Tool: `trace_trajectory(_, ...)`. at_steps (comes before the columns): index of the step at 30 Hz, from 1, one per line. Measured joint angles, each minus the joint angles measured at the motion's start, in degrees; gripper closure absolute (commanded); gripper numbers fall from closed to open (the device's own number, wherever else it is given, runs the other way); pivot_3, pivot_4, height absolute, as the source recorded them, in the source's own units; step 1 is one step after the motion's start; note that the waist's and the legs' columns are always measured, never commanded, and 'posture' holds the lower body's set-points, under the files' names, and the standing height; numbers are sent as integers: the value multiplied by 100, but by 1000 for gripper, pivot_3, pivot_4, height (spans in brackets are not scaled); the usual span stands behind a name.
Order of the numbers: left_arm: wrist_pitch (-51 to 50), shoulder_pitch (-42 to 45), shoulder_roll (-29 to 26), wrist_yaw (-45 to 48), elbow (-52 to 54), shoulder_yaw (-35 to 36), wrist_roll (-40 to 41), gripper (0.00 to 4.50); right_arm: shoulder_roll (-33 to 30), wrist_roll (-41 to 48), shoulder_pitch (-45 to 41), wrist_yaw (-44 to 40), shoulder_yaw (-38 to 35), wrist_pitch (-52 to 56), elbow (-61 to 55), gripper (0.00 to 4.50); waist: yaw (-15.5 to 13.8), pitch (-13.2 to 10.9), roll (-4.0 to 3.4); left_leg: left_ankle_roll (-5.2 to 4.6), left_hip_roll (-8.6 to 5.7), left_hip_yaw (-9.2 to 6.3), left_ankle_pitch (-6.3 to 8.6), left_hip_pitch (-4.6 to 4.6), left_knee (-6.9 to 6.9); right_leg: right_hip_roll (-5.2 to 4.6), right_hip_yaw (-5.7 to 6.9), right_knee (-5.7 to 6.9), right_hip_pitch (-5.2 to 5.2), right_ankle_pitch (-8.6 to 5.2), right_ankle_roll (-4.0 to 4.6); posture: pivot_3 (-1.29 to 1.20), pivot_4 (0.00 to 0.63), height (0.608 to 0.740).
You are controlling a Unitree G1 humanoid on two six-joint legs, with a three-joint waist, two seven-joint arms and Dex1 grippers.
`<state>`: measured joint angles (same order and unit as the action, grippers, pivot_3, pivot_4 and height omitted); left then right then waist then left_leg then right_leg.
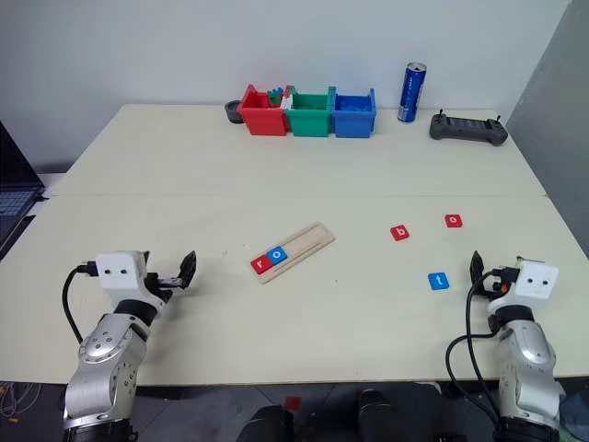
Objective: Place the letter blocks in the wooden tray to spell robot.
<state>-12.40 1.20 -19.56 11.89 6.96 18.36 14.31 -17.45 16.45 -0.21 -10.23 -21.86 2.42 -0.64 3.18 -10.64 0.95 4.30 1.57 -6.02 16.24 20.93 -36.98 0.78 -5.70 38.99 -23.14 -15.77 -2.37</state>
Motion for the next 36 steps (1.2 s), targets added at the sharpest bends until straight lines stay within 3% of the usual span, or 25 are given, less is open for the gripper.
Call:
trace_trajectory(21,170,-34,94,24,-4,223,255,0,133,-17,358,37,69,-49,-26,49,2,0,0,0,0,1,0,0,0,1,-1,0,0,-4,-6,0,150,740)
trace_trajectory(32,250,-2,-9,662,-10,198,534,0,185,-78,361,38,92,-49,-56,49,3,0,0,0,0,1,0,0,0,2,-1,0,0,-4,-6,0,150,740)
trace_trajectory(36,233,39,-570,1554,3,-227,605,0,103,-66,445,-210,242,-49,-288,49,10,-1,-1,0,0,3,0,-1,0,2,-2,-1,0,-9,-13,0,150,740)
